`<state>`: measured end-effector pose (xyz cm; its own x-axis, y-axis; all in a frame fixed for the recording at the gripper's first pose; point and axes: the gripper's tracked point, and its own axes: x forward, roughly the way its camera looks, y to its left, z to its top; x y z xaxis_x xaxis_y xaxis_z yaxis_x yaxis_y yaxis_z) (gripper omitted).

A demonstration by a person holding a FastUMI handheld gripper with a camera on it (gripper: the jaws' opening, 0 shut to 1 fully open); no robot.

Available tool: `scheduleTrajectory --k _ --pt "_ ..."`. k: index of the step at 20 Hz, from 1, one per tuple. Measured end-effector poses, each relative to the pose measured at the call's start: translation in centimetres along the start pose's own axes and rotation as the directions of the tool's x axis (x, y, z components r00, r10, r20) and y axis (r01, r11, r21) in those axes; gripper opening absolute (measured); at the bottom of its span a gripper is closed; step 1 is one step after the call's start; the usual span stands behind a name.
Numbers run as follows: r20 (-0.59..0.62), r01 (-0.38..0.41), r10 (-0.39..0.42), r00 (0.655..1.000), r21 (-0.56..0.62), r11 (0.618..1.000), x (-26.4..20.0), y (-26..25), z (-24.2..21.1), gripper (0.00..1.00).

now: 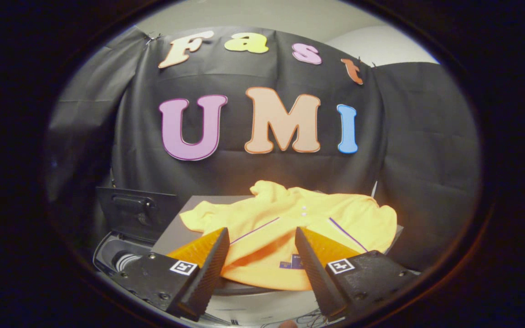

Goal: Put the clothes into the washing machine and then close the washing machine lid.

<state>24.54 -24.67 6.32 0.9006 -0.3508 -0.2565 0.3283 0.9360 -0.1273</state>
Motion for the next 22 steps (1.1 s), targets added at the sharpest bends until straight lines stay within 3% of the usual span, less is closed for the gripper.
scheduleTrajectory --k 4,6,8,12,16,18,22 --pt "-0.072 0.041 -0.043 0.996 -0.031 0.999 2.3 -0.8 -0.7 0.88" --pt "-0.121 0.044 -0.049 0.991 -0.049 0.998 2.9 -0.6 -2.1 0.83" --pt "-0.080 0.042 -0.046 0.996 -0.057 0.998 3.4 -0.1 -1.3 0.79" --pt "-0.065 0.063 -0.066 0.996 -0.052 0.997 3.8 0.5 -1.6 0.45" --pt "-0.062 0.083 -0.092 0.994 -0.133 0.988 4.5 0.8 -1.1 0.11" --pt "-0.077 0.079 -0.088 0.993 -0.110 0.991 4.5 0.5 -1.1 0.06" --pt "-0.088 0.062 -0.054 0.995 0.102 0.993 4.4 0.2 -0.2 0.03"
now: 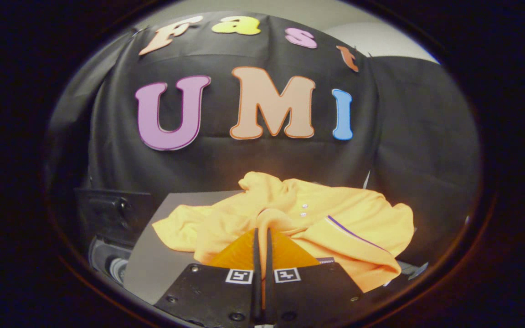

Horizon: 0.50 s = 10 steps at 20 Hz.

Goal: Put the clothes into the washing machine and then close the washing machine lid.

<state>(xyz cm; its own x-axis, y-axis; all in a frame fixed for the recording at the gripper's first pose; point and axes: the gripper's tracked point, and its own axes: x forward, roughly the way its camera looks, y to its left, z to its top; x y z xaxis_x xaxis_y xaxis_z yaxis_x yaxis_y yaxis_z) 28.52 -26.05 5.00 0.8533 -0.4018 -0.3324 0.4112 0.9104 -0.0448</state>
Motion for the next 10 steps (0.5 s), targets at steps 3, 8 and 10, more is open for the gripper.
scheduleTrajectory --k 3,8,10 --pt "-0.001 0.001 -0.001 1.000 -0.024 1.000 -0.6 0.4 0.7 0.03" --pt "0.035 0.000 0.004 0.999 -0.094 0.996 -1.5 1.7 3.6 0.03" --pt "0.041 -0.019 0.023 0.999 -0.094 0.995 -1.7 2.8 4.4 0.03"
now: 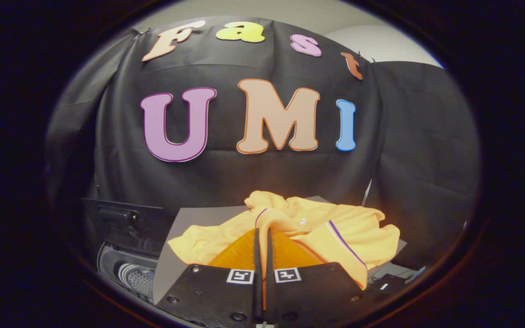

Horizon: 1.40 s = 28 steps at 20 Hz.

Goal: Put the clothes into the washing machine and then close the washing machine lid.

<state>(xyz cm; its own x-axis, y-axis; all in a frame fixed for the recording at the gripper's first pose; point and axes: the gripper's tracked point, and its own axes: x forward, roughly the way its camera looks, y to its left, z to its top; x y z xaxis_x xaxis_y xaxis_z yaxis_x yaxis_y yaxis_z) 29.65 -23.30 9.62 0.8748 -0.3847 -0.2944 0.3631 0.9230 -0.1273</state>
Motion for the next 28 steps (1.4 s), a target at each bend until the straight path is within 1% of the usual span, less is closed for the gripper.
scheduleTrajectory --k 2,7,12,15,19,25,28 --pt "0.005 -0.028 0.028 1.000 0.006 1.000 -0.5 1.6 0.8 0.03" --pt "0.035 -0.108 0.110 0.993 -0.047 0.993 -1.4 6.7 3.2 0.03" --pt "0.047 -0.221 0.222 0.974 -0.041 0.974 -2.6 13.2 4.6 0.02" --pt "0.042 -0.286 0.287 0.957 -0.029 0.958 -3.0 17.1 4.6 0.03" --pt "0.026 -0.358 0.360 0.933 -0.048 0.932 -3.6 22.1 4.0 0.02" --pt "0.002 -0.420 0.421 0.907 -0.066 0.905 -3.6 27.3 3.0 0.03" --pt "-0.006 -0.445 0.445 0.895 -0.045 0.894 -3.4 29.2 2.3 0.02"
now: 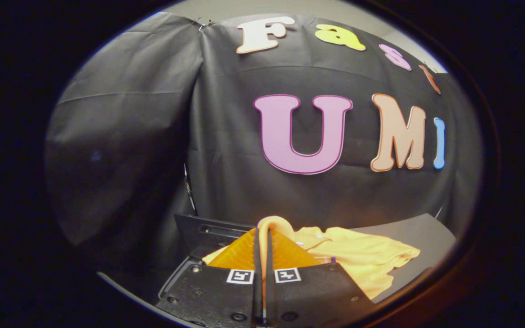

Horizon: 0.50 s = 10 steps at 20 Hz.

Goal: Put the clothes into the washing machine and then close the washing machine lid.

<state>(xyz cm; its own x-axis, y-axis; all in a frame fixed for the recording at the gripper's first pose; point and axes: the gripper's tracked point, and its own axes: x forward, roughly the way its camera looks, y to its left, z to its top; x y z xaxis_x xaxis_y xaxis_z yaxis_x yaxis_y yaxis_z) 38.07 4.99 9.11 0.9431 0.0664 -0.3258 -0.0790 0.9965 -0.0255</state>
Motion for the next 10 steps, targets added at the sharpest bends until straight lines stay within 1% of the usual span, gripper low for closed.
scheduleTrajectory --k 3,5,7,10 --pt "-0.012 -0.034 0.035 0.999 0.032 0.999 1.2 2.0 -0.7 0.03" --pt "-0.016 -0.047 0.047 0.999 0.017 0.999 2.0 3.3 -1.0 0.03" --pt "-0.022 -0.038 0.038 0.999 -0.003 0.999 2.9 3.8 -1.7 0.02" --pt "-0.045 -0.028 0.028 0.999 0.002 1.000 4.1 3.9 -4.2 0.03"
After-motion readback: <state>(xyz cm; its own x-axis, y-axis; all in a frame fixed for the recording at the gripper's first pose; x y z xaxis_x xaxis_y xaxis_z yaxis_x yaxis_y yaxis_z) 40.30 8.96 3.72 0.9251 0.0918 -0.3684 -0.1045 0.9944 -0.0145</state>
